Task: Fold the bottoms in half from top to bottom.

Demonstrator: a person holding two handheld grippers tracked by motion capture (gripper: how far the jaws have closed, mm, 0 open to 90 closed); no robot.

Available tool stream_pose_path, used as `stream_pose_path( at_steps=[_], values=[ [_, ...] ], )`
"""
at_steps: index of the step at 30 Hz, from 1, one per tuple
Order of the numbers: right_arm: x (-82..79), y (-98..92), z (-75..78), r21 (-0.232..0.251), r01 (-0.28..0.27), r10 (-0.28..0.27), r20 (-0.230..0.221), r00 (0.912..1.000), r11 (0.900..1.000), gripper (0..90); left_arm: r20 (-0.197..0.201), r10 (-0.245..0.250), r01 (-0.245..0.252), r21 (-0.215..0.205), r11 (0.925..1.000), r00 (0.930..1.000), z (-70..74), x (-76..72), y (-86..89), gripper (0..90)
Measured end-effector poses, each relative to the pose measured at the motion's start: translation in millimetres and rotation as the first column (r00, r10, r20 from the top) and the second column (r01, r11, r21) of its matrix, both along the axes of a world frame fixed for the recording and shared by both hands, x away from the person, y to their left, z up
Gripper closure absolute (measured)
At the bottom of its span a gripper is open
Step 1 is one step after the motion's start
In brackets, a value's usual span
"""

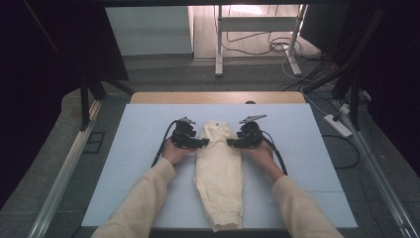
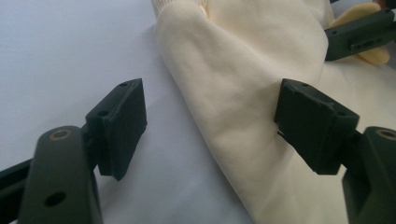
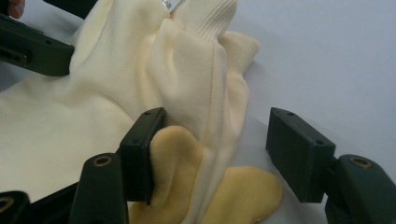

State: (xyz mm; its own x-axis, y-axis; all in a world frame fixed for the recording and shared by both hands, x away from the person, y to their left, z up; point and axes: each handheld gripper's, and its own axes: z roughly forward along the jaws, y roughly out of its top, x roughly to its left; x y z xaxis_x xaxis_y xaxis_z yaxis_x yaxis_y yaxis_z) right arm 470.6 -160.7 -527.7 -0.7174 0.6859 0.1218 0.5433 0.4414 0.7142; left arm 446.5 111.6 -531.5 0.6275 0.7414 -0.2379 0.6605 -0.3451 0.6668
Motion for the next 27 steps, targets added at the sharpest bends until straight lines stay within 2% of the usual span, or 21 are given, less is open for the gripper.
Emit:
stream_pose_path(
  at_steps=[4,6,7,10,16,19,22,27],
  values=[
    [-1.0,2.3,-0.7,0.003,-0.023,0.023,0.004,0.9997,1.0,45.4,-0.019,-0.017,0.017,0.003,0.9999,0.9997,-4.6,0.1,-4.0,29.5],
    [-1.4,3.0,-0.9,0.02,-0.037,0.037,-0.008,0.9993,0.999,50.7,-0.011,-0.02,0.02,0.009,0.9998,0.9997,-4.8,-0.6,-5.3,30.6],
    [-1.7,3.4,-1.0,0.024,-0.041,0.041,-0.012,0.9991,0.999,52.2,-0.016,-0.027,0.027,-0.001,0.9996,0.9995,-4.8,-0.6,-5.1,33.1],
    [-1.9,3.4,-1.1,0.036,-0.051,0.052,-0.025,0.9984,0.998,58.0,-0.035,-0.045,0.043,-0.056,0.9975,0.9984,-7.1,-0.9,-3.3,46.6],
    [-1.1,1.3,-2.4,0.075,-0.066,0.071,-0.058,0.9958,0.995,68.4,-0.051,-0.062,0.058,-0.069,0.996,0.9968,-8.0,-1.3,-1.6,65.5],
    [-1.7,0.8,-1.7,0.075,-0.073,0.077,-0.051,0.9958,0.995,74.0,-0.066,-0.076,0.07,-0.081,0.9943,0.995,-8.5,-1.2,-1.6,77.1],
    [-2.8,0.6,0.4,0.064,-0.082,0.085,-0.033,0.9958,0.995,78.2,-0.048,-0.085,0.082,-0.057,0.995,0.9953,-6.0,-2.9,-3.5,79.8],
    [-3.9,-0.1,3.4,0.067,-0.083,0.084,-0.02,0.9962,0.994,79.8,-0.028,-0.088,0.087,-0.06,0.9944,0.9957,-0.9,-4.5,-2.1,81.0]
  ],
)
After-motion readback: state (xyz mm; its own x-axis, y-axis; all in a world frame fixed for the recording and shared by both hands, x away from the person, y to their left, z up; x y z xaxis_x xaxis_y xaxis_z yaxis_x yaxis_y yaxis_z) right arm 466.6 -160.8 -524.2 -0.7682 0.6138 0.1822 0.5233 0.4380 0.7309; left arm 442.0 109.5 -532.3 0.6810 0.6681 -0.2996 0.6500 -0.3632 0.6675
